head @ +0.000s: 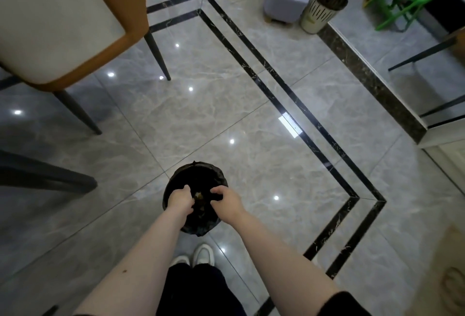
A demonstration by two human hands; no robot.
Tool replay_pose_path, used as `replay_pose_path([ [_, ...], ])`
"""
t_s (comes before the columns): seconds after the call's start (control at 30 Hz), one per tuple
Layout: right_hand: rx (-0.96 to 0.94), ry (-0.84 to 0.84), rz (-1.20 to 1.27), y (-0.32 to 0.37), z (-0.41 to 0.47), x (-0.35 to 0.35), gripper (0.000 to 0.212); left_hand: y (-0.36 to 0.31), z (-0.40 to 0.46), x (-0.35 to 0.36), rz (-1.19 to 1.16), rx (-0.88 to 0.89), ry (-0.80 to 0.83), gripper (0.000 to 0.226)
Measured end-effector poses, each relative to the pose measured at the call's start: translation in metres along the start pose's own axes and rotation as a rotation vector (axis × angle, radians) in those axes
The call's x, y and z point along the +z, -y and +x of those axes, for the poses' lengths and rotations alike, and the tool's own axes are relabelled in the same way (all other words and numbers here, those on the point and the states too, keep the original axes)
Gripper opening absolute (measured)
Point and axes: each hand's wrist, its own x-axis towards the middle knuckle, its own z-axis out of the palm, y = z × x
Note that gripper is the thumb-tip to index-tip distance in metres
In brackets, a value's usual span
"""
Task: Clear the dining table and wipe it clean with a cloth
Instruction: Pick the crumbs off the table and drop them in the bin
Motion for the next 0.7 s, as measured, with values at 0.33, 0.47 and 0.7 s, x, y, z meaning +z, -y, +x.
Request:
replay_pose_path([
  [0.33,-0.026,-0.091,0.087,0.023,-0.025,-0.030,0.037,-0.026,-0.040,0.007,0.040,0.068,0.042,0.023],
  [0.47,-0.048,-0.143,0.147,0.035,-0.039,-0.059,0.037,-0.044,-0.065,0.018,0.095,0.127,0.052,0.038],
  [0.7,-0.088,-0.214,0.150,0.043,-0.048,-0.125,0.037,-0.087,-0.099,0.061,0.167,0.204,0.060,0.035],
])
